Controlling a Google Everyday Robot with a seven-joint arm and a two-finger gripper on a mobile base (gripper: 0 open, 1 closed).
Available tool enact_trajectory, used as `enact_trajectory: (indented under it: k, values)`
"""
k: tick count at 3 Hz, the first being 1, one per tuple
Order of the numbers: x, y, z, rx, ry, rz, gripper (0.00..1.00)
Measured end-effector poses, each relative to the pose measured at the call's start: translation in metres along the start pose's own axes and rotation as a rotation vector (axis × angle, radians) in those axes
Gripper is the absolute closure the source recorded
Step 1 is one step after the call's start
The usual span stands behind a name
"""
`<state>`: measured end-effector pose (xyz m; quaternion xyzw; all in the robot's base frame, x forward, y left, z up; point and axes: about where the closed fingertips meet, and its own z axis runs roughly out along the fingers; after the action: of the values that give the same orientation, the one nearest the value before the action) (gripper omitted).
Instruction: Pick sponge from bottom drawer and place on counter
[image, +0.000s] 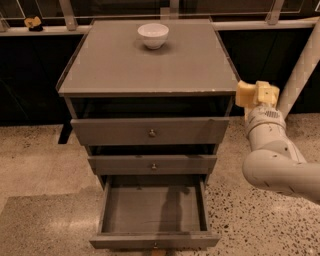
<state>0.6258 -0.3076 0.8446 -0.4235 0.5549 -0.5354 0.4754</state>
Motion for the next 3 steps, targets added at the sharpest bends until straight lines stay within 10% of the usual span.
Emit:
enact_trajectory:
  k: [3]
  values:
    - [-0.035,-0.048,0.035,0.068,-0.124,-0.102,1.0]
